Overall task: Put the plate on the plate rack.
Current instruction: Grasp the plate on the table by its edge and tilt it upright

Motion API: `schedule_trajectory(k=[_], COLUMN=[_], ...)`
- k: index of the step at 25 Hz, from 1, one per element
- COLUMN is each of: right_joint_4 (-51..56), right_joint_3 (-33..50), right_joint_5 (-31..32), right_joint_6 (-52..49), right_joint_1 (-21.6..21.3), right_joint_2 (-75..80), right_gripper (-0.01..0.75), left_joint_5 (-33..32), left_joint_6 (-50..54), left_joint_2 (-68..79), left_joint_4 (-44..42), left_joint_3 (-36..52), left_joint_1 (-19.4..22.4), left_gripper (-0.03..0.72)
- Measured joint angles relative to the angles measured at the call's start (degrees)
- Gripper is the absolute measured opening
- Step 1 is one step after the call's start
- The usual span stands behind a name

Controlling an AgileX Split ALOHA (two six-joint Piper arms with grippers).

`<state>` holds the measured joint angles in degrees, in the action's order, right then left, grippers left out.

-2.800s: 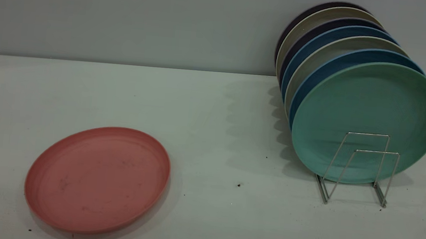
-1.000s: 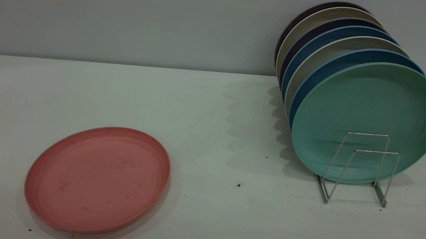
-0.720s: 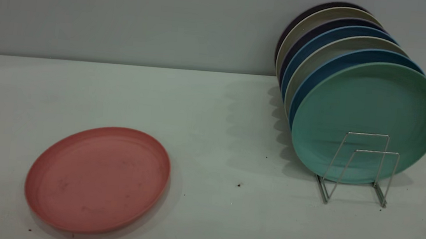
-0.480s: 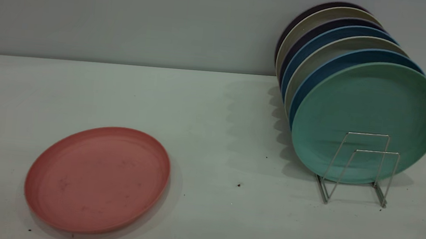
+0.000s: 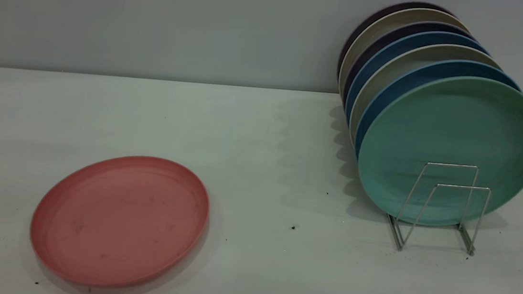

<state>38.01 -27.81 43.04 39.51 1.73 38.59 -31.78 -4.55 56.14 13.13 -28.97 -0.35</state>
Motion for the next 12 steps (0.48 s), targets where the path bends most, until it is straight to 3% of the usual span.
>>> schedule_trajectory(k=[6,12], right_joint_4=[2.0,2.2], right_joint_3=[0.0,0.0], right_joint_5=[-1.4,-1.8], right_joint_6=[4.4,5.3], right_joint_1=[0.0,0.0], right_joint_2=[4.5,4.8], right_gripper=[0.432,0.433], left_joint_5=[8.5,9.8], left_joint_6=[-9.5,-26.2], left_joint_2=[16.7,31.9], left_joint_4=[10.1,25.8], left_joint_3=[-0.7,-7.0], left_joint_1=[0.6,6.1], left_gripper=[0.464,0.464])
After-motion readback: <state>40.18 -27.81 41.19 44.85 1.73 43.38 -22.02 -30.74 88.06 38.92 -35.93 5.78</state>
